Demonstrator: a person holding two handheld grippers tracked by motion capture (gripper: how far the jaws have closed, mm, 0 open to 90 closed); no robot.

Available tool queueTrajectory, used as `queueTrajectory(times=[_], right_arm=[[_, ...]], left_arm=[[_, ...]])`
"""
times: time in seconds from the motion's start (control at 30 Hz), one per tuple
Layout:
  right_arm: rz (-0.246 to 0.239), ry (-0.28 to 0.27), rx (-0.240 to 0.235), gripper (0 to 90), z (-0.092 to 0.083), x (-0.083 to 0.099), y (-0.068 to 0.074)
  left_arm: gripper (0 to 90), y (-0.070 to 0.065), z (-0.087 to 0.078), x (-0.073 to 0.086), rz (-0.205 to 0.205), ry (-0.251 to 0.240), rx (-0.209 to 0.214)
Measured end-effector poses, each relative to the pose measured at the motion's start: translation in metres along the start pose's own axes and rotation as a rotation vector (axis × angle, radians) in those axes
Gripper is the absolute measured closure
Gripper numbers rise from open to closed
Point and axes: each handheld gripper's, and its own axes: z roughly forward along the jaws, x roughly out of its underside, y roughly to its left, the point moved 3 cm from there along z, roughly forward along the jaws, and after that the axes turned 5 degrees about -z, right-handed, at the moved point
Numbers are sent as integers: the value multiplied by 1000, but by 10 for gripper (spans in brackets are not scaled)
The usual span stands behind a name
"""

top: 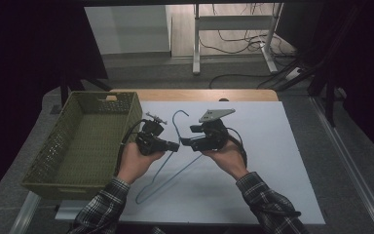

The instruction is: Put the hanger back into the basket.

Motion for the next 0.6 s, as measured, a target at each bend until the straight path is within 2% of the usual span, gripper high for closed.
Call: queueTrajectory(times=[0.03,0.07,0.13,0.27,0.4,0.6], right_arm=[[0,0,0,342,0,0,0],[-48,-2,17,295,-5,-1,-4],[-80,9,43,263,-11,-2,-8],[-100,26,78,235,-26,-1,-14],[-54,9,83,188,-41,7,-17],[23,16,86,103,-52,22,-13]], left_arm=[[875,1,-2,-1,4,3,-8],[875,2,-6,-5,4,3,-24],[875,2,-10,-7,7,3,-38],[875,2,-17,-12,15,8,-65],[875,0,-24,-15,20,9,-85],[875,-3,-39,-22,37,17,-121]])
